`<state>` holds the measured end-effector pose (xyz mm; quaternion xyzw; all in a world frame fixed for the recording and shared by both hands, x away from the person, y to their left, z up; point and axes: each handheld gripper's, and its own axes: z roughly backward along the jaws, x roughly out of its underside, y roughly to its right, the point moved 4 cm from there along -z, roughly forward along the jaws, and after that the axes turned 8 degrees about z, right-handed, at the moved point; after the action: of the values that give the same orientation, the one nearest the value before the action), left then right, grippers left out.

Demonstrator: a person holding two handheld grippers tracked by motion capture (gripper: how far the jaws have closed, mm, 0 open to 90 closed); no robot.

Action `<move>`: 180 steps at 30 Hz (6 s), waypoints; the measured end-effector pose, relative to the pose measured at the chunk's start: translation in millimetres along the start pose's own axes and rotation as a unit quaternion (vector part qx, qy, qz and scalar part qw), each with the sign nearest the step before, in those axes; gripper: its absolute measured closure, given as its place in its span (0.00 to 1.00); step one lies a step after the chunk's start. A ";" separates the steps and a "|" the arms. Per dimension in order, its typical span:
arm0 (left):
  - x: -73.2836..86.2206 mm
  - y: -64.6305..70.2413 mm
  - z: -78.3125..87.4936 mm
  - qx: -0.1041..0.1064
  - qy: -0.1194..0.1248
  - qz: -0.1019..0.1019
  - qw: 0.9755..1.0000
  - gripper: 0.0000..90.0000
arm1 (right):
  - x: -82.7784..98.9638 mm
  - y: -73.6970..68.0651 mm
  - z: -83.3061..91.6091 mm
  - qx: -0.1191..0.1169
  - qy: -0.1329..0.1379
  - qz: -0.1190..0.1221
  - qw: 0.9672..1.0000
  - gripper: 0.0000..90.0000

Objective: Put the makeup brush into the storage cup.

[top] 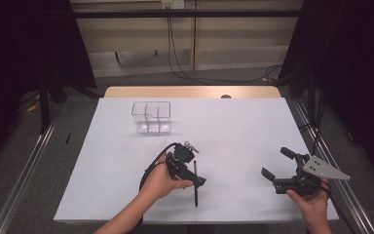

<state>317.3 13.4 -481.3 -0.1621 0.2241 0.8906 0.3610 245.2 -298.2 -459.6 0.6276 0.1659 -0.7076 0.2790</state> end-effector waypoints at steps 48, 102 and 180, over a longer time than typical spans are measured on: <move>7.7 4.3 -13.4 -0.061 -0.033 -0.045 0.997 0.26 | 1.4 0.4 0.4 0.003 -0.011 0.006 1.000 0.00; 3.5 4.1 -5.1 -0.054 -0.117 -0.048 0.991 0.88 | 2.1 0.2 -0.5 -0.001 -0.010 0.006 1.000 0.00; -13.8 -9.1 37.0 0.028 0.256 -0.002 0.966 0.93 | 2.4 -0.8 -1.3 -0.004 -0.013 0.008 1.000 0.00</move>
<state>328.5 30.4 -446.3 -0.3748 0.3332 0.8123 0.2978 245.6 -297.2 -462.3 0.6184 0.1599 -0.7130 0.2893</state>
